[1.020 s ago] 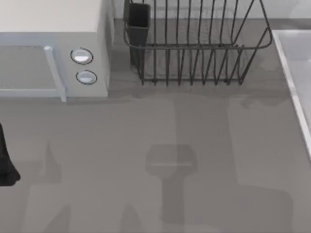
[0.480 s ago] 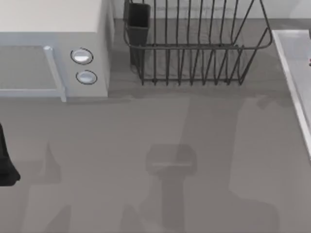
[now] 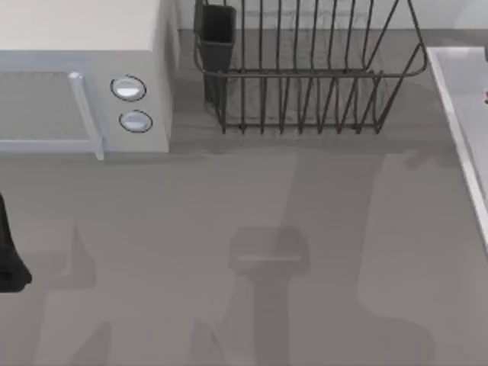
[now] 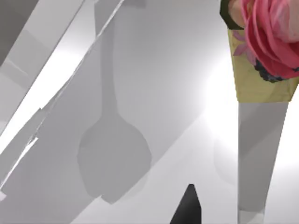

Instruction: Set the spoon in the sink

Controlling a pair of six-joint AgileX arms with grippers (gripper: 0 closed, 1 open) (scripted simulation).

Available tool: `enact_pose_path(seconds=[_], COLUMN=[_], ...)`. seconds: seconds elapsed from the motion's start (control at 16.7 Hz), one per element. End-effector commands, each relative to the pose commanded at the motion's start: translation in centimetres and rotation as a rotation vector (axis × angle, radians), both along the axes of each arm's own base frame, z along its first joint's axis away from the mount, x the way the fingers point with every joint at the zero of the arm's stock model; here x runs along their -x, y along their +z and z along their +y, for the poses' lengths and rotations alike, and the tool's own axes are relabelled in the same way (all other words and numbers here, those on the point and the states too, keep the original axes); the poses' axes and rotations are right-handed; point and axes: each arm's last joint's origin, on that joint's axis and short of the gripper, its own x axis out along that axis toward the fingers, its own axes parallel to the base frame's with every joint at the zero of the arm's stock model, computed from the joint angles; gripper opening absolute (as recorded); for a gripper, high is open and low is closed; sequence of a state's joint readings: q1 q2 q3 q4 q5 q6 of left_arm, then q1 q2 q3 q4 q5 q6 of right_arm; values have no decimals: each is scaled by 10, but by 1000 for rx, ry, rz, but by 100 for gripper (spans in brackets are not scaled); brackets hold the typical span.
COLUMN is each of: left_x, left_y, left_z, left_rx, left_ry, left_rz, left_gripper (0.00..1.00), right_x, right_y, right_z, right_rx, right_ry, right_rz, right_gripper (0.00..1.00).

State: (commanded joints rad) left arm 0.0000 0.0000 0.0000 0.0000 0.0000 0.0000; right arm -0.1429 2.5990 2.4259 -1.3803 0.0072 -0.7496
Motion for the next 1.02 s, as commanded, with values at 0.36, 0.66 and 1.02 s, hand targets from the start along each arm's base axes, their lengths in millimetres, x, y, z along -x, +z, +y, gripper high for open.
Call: enact_pose_path(seconds=[0.36,0.66,1.02], left_x=[0,0,0], left_y=[0,0,0], left_z=[0,0,0], left_rx=[0,0,0], left_ry=[0,0,0], left_rz=[0,0,0], left_gripper=[100,100,100], right_x=[0,0,0], right_y=[0,0,0], right_z=[0,0,0], right_rx=[0,0,0], right_ry=[0,0,0], right_rz=[0,0,0], right_gripper=[60,98,100])
